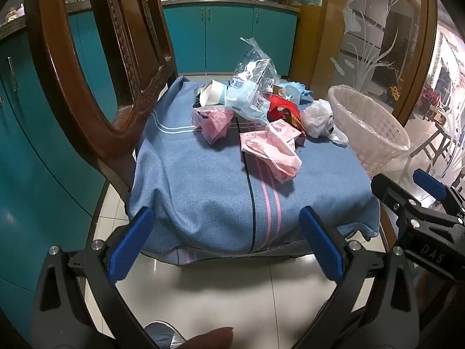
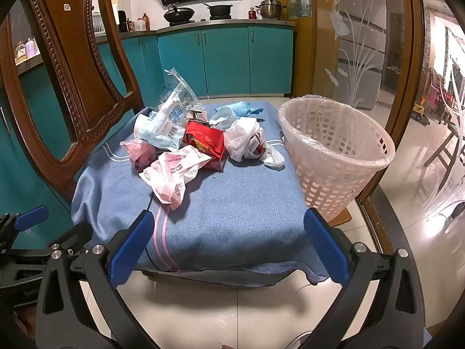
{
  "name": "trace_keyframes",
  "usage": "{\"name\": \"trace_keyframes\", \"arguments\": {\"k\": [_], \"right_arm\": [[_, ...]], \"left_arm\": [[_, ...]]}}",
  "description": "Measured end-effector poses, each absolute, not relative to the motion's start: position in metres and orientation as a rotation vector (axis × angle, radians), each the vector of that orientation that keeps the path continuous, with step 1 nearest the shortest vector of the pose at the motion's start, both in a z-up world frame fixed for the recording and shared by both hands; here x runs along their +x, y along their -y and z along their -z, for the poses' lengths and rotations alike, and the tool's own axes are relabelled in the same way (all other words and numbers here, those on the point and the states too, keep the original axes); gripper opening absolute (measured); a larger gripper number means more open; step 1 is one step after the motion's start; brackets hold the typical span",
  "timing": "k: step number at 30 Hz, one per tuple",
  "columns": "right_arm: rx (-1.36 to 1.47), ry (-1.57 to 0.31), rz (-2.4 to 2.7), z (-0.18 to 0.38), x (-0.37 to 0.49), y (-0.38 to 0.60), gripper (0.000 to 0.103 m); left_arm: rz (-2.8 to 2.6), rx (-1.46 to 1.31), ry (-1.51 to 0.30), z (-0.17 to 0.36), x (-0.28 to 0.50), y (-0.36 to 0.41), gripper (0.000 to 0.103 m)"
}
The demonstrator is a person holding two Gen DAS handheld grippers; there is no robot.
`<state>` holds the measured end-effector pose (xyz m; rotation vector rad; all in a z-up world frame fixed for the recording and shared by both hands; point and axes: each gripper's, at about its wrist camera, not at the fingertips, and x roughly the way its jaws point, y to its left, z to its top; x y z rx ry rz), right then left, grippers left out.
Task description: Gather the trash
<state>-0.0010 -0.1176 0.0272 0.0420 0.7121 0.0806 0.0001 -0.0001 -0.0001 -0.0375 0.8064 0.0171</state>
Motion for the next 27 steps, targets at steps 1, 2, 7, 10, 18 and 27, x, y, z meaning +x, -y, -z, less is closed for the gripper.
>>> {"name": "trace_keyframes", "arguments": {"k": [1, 2, 7, 10, 18, 27], "right_arm": [[0.041, -0.713, -0.081, -0.0272, -0.0009, 0.1175, 0.101], [0.04, -0.713, -0.081, -0.027, -0.0009, 0.1175, 0.101], [0.041, -0.712, -0.081, -0.0275, -0.0015, 0.1181, 0.101], [0.042, -0.714, -0.081, -0.0274, -0.0014, 0.1182, 0.1], [0.04, -0.714, -0.082, -0.0267, -0.0011, 0.1182, 0.1], [0.042, -0.711, -0.081, -0.0274, -0.0016, 0.1184, 0.101]], "left_arm": [[-0.016, -0.039, -0.804, 0.0001, 0.0, 0.0001, 0.1], [-0.016, -0.038, -0.806, 0.0002, 0.0001, 0.0001, 0.1], [-0.016, -0.04, -0.806, 0.0, -0.0003, -0.0006, 0.1], [-0.017, -0.041, -0.807, 0.0001, 0.0, -0.0004, 0.1], [-0.019, -0.041, -0.808, 0.0018, -0.0004, -0.0004, 0.1], [-0.022, -0.041, -0.81, 0.0052, 0.0007, -0.0005, 0.1]]}}
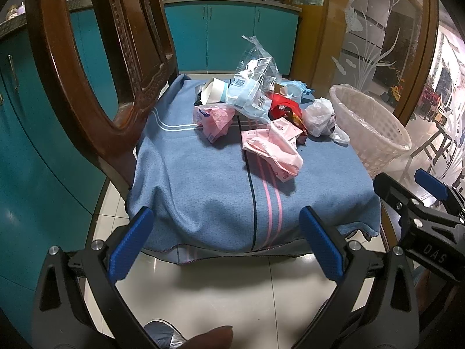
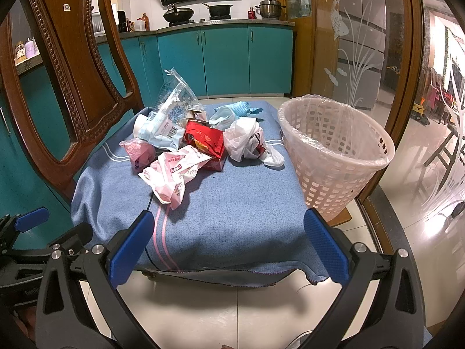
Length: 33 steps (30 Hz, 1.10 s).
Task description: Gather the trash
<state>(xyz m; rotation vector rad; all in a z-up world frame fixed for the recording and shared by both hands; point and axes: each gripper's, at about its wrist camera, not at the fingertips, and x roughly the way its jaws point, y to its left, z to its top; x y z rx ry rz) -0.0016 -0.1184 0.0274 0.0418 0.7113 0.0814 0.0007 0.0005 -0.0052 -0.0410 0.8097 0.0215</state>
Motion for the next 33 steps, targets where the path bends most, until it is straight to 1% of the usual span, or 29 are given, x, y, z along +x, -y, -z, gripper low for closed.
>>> {"name": "trace_keyframes", "arguments": {"k": [33], "right_arm": [[0.041, -0.711, -0.079, -0.0278, -0.0022, 0.1204, 0.101]], "left_arm": [[-0.024, -0.042, -0.817, 0.0043, 0.0008, -0.0048, 0.1]]}}
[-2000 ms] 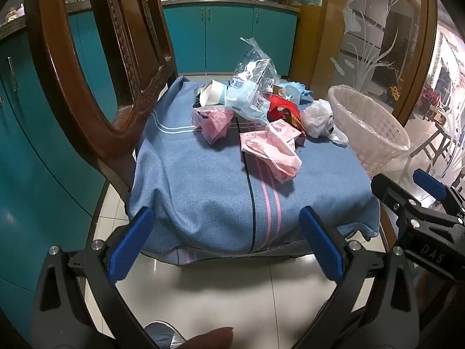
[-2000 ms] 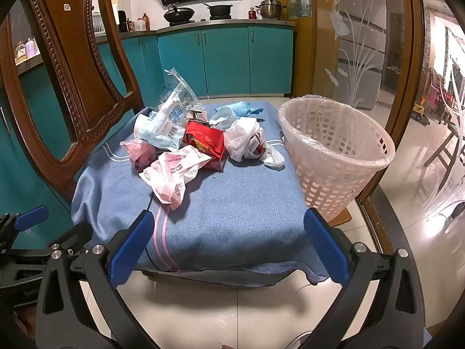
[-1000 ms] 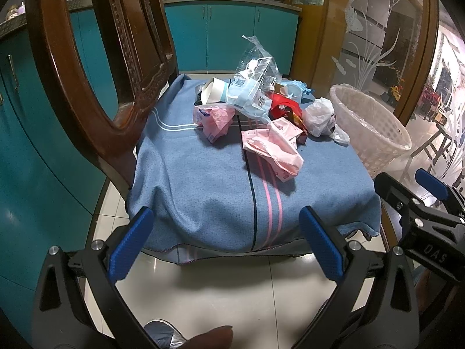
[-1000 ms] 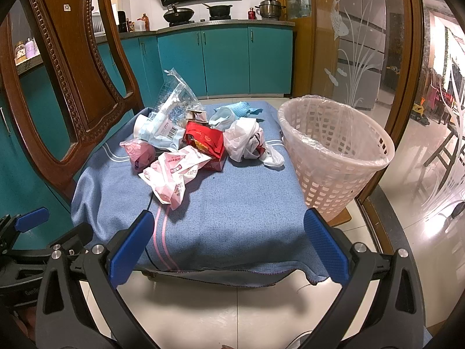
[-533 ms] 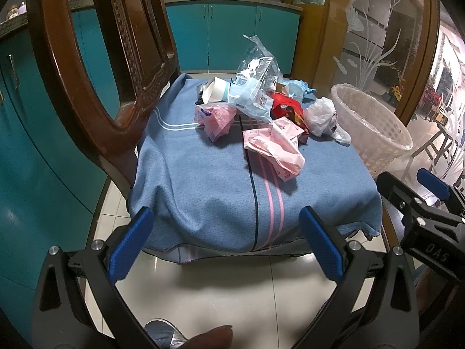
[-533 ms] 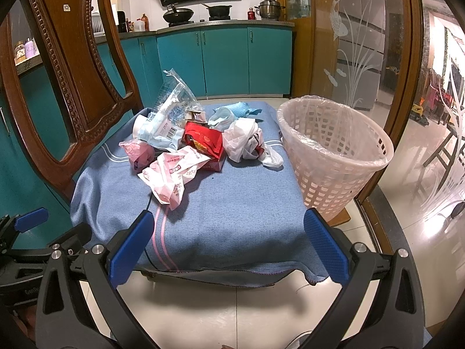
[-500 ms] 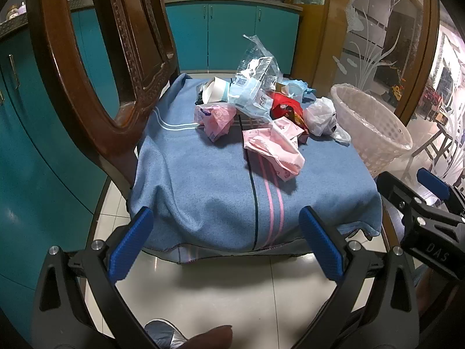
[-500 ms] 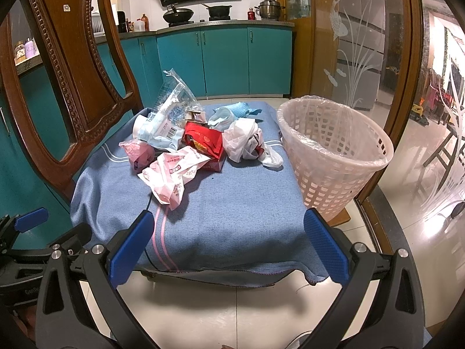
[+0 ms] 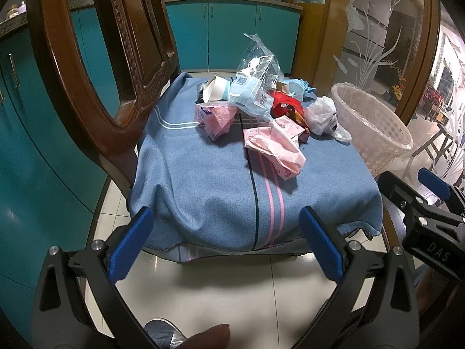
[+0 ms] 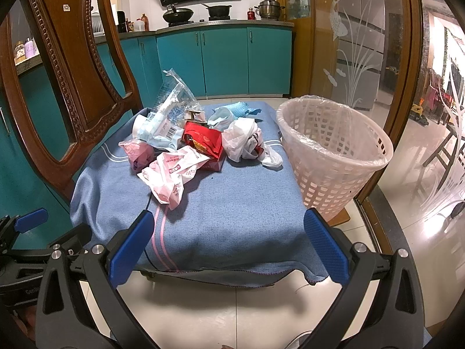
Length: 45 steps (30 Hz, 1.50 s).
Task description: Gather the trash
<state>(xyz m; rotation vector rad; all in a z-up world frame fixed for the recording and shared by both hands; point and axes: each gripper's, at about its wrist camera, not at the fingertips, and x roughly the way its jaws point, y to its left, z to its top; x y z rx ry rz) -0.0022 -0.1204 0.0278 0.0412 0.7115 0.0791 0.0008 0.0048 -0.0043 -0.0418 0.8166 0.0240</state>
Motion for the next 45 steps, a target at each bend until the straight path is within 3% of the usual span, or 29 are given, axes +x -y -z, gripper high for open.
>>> {"name": "trace_keyframes", "arguments": {"k": [45], "right_arm": [[0.059, -0.695, -0.071, -0.031, -0.002, 0.127, 0.1]], "left_arm": [[-0.008, -0.079, -0.804, 0.0, -0.003, -0.01, 0.1]]}}
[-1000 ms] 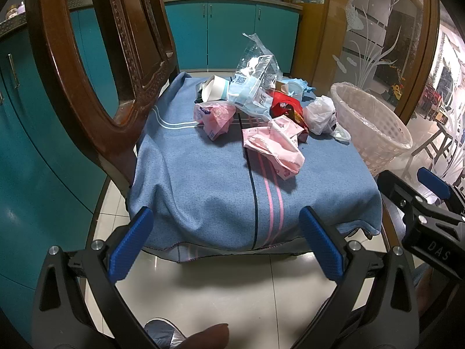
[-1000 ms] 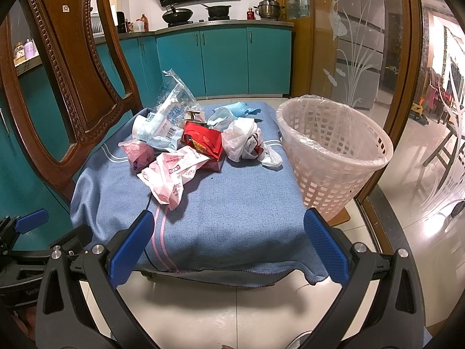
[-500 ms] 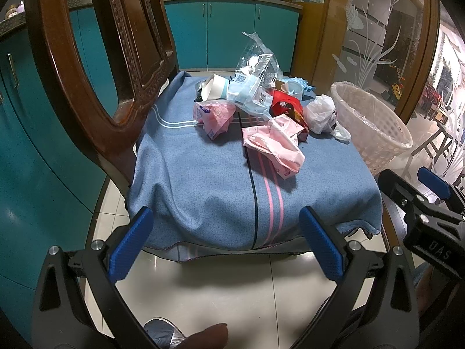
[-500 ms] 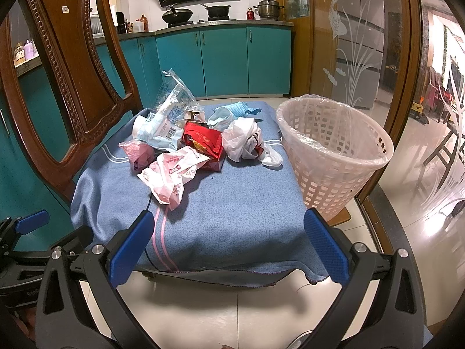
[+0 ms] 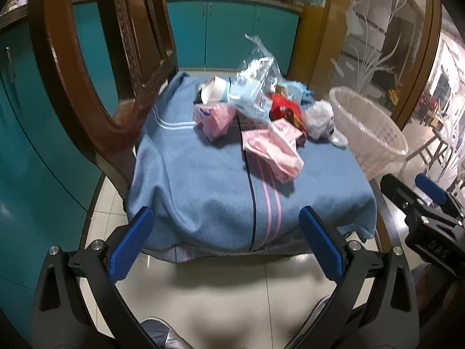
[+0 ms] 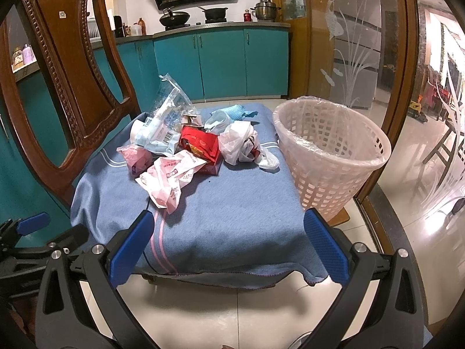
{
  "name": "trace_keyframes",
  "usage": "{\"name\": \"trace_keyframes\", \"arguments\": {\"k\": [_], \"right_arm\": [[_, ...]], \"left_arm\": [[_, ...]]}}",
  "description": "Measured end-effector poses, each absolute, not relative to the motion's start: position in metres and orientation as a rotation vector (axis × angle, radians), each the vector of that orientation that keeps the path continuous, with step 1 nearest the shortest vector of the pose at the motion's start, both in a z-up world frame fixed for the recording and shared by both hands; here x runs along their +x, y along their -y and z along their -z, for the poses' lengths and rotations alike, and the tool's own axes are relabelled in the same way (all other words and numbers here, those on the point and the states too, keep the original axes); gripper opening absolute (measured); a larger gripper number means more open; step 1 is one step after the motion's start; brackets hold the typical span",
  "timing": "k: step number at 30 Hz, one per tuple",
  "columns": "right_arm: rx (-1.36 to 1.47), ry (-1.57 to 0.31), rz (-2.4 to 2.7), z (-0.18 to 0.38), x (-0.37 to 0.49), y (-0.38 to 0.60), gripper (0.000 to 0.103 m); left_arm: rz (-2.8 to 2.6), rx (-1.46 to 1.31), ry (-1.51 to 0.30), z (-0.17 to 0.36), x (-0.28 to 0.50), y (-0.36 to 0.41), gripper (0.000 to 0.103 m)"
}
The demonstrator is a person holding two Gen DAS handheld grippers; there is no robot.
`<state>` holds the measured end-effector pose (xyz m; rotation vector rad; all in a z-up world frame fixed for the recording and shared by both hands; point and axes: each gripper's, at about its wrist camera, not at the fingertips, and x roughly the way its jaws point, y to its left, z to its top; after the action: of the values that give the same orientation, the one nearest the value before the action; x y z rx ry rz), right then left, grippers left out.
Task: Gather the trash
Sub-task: 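Grasp the pink tissue wrapper with the left gripper and lift it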
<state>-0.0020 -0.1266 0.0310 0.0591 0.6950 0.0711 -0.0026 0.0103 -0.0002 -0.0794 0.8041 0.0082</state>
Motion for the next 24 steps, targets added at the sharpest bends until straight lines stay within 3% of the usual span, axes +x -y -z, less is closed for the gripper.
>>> {"name": "trace_keyframes", "arguments": {"k": [13, 24], "right_arm": [[0.094, -0.654, -0.084, -0.038, -0.006, 0.133, 0.1], [0.147, -0.409, -0.095, -0.064, -0.03, 0.145, 0.1]], "left_arm": [[0.025, -0.118, -0.714, -0.001, -0.007, -0.011, 0.1], [0.083, -0.142, -0.754, 0.013, -0.003, 0.0, 0.1]]}}
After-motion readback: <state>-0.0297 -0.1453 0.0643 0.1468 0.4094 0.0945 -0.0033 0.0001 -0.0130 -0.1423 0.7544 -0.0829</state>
